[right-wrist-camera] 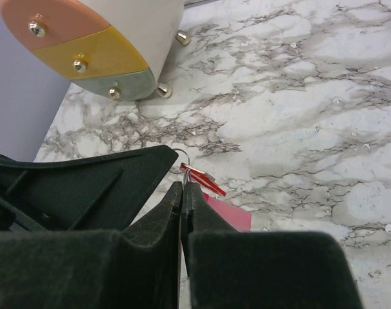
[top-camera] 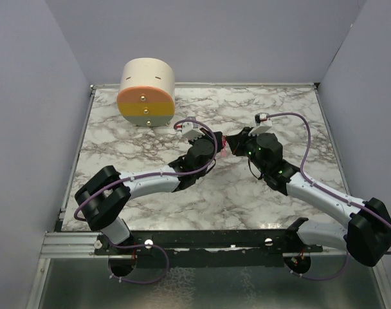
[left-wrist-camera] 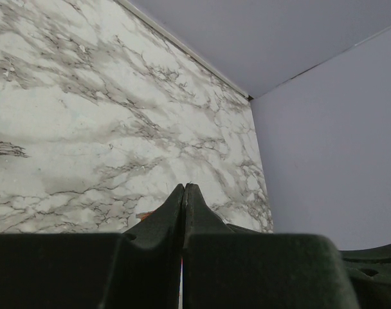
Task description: Put the keys on the keyring
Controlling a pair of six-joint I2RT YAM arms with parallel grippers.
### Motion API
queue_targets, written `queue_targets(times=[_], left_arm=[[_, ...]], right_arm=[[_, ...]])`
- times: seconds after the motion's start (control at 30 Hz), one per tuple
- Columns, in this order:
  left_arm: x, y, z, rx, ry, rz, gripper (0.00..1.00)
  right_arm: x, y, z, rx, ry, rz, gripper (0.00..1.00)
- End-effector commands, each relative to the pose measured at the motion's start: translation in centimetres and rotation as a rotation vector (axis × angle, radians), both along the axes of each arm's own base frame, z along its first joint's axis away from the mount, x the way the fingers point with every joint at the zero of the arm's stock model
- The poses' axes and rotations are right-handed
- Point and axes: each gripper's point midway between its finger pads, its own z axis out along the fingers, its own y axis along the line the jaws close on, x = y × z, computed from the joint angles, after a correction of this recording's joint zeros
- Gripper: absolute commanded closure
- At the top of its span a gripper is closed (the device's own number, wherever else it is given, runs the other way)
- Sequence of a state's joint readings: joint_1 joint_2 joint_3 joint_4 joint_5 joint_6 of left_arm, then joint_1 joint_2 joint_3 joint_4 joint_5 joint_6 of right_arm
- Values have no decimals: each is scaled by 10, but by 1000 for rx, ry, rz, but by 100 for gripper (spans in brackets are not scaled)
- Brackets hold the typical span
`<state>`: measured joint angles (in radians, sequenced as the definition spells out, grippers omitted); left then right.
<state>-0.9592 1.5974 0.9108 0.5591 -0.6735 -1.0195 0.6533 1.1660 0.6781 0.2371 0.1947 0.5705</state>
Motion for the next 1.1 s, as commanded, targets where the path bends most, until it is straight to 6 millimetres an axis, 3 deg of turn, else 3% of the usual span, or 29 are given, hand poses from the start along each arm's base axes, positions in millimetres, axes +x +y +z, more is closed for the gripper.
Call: queue_targets(times=[0.0,1.07], left_arm=[[3,0,17,-26,-20,37,100],[2,-8,17,-9,-24,26,100]], right_arm=[[5,-1,22,17,-46,-23,99],[6,3,22,17,-47,-4,99]])
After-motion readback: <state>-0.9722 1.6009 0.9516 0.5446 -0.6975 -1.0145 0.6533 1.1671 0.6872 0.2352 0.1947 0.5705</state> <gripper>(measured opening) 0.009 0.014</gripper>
